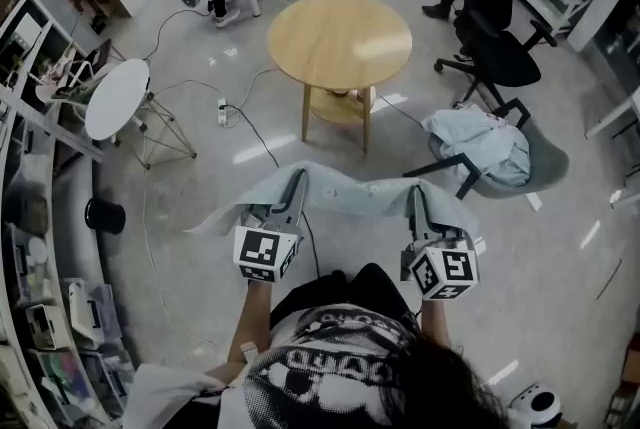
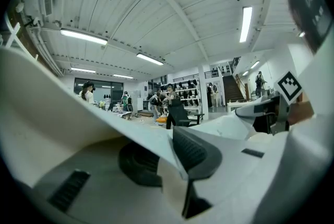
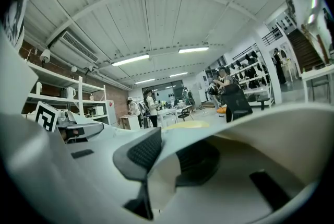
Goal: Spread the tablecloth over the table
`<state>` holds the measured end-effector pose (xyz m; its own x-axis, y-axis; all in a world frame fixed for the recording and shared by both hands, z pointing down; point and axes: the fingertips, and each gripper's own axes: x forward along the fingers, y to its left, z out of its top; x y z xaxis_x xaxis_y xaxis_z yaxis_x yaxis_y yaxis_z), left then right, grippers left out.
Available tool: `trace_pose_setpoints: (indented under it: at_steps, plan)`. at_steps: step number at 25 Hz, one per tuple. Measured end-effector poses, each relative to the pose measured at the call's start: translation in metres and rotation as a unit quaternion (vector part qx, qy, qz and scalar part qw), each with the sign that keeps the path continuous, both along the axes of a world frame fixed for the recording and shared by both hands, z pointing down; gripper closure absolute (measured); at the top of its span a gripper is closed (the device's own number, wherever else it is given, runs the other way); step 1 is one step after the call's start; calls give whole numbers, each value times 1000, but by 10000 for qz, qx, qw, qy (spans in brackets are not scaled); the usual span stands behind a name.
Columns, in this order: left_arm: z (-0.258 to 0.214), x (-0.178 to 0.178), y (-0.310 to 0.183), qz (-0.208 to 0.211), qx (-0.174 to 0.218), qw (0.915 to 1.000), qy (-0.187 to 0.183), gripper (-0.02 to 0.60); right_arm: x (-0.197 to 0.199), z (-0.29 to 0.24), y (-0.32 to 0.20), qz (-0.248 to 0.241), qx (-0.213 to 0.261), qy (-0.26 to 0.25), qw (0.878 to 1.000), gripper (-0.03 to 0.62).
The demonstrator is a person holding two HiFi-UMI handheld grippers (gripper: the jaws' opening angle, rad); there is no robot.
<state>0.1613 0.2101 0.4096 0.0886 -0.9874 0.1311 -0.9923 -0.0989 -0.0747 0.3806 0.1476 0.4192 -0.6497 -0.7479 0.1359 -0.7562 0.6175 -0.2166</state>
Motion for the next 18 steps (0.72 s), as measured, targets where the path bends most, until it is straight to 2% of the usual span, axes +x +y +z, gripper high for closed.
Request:
trace_pose_setpoints:
  at_steps: [10,18]
  plan:
    - [0,-33,-20,-182,0,9998,83,517,-36,-1,-32,-243,-89,7,9997,525]
    - [10,-73,-77,-273,-105,9993,219,515,-81,7,-105,-460,-108,-10,9989,522]
